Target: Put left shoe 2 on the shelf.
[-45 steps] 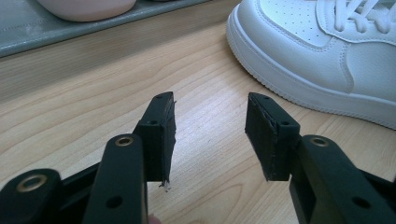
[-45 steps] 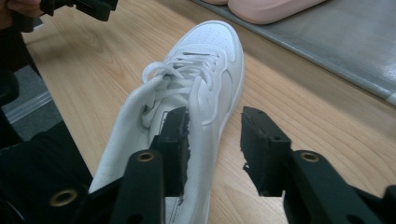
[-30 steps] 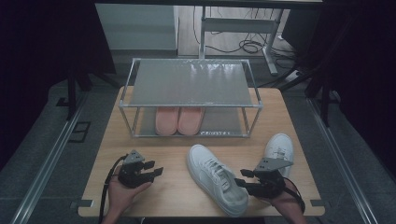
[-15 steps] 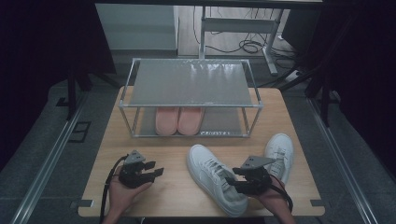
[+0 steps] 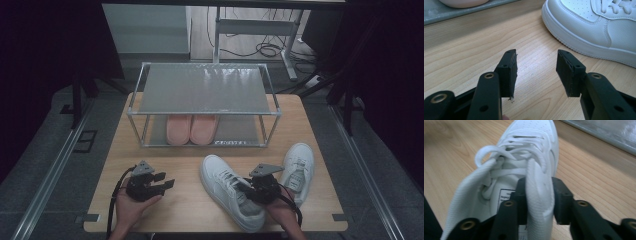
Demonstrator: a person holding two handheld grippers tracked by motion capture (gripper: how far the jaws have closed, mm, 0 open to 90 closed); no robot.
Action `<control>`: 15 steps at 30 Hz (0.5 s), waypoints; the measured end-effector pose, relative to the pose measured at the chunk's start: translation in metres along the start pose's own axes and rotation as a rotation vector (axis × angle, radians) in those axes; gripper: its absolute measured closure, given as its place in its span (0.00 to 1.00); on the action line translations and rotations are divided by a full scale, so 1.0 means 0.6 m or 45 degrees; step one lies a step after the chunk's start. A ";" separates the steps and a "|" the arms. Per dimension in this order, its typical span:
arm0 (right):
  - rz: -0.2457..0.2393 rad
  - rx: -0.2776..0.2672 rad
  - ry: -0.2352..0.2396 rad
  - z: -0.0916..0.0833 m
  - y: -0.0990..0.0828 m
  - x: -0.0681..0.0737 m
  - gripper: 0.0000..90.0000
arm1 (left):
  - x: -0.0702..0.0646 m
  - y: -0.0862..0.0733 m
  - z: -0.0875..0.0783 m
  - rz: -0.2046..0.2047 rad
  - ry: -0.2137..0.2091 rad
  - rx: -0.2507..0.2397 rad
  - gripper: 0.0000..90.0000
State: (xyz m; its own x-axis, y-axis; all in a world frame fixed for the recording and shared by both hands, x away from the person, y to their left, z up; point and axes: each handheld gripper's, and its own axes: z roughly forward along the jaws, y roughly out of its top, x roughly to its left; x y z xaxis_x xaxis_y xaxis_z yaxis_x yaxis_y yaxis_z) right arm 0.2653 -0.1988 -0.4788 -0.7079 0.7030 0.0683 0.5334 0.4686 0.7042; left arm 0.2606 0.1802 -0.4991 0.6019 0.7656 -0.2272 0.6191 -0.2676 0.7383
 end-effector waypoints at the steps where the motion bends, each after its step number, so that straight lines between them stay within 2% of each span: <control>1: 0.009 -0.003 0.000 0.000 -0.001 -0.001 0.82 | 0.000 0.000 0.000 0.000 -0.001 -0.002 0.58; 8: 0.018 -0.020 -0.022 -0.001 -0.002 0.001 0.88 | 0.001 0.001 -0.002 -0.002 0.001 -0.008 0.58; 15: 0.045 -0.075 0.000 -0.005 0.001 0.003 0.89 | 0.001 0.001 -0.003 -0.004 0.003 -0.012 0.58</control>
State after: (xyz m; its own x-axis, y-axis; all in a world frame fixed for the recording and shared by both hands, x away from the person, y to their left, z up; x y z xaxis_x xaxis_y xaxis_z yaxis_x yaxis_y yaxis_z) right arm 0.2627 -0.1987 -0.4763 -0.6894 0.7182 0.0939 0.5295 0.4113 0.7420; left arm 0.2605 0.1819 -0.4976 0.5985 0.7680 -0.2280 0.6162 -0.2594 0.7437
